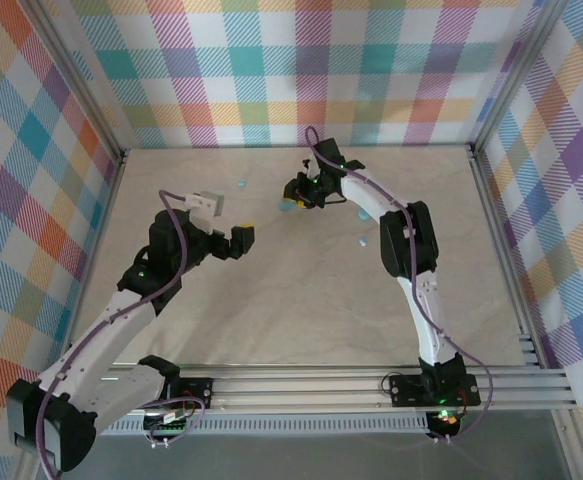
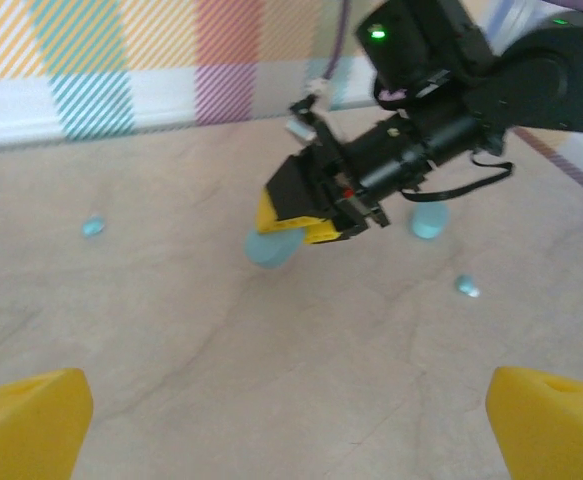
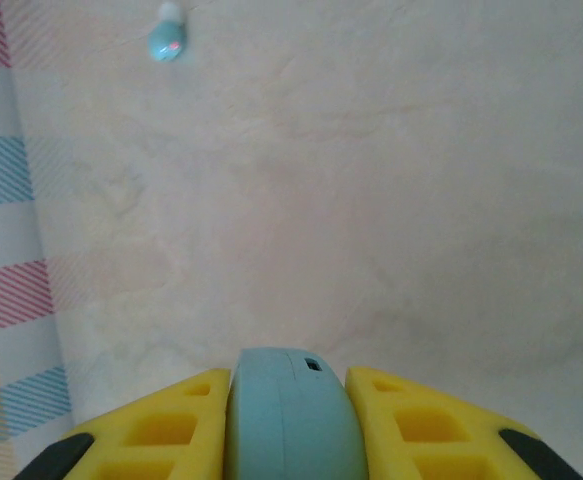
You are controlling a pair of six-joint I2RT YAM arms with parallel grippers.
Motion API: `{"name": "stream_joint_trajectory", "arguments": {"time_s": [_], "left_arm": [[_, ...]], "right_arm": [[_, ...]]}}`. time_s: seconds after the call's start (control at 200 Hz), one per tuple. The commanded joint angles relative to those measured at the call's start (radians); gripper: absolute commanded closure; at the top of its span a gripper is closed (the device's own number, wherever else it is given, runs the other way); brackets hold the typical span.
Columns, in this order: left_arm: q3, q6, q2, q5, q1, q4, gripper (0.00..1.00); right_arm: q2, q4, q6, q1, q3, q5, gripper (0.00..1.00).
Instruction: Insert the wireless bluetooth earbuds into the charging case
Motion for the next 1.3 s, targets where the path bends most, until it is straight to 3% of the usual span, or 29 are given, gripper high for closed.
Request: {"name": "stream_joint_trajectory", "arguments": {"time_s": [0.0, 0.335, 0.545, 0.835, 1.295], "left_arm": [[-0.012, -0.092, 0.032, -0.013, 0.05, 0.031, 0.0], [0.055, -0.124, 0.148, 0.01, 0.112, -0.009, 0.0], [0.114, -0.137, 0.221, -0.03, 0.119, -0.048, 0.0], [0.33, -0.188, 0.472, -0.034, 0.123, -0.191, 0.01], [0.828, -0.232, 1.004, -0.069, 0.124, -0.371, 0.25]], "right_arm": [[0.07, -0.059, -0.039, -0.013, 0.117, -0.005, 0.79], [0.178, -0.079, -0.03, -0.043, 0.19, -0.008, 0.72], [0.163, -0.109, -0.045, -0.044, 0.181, 0.017, 0.53], [0.061, -0.187, -0.111, -0.043, 0.158, 0.142, 0.47], [-0.083, -0.325, -0.237, -0.048, 0.143, 0.324, 0.46]]}}
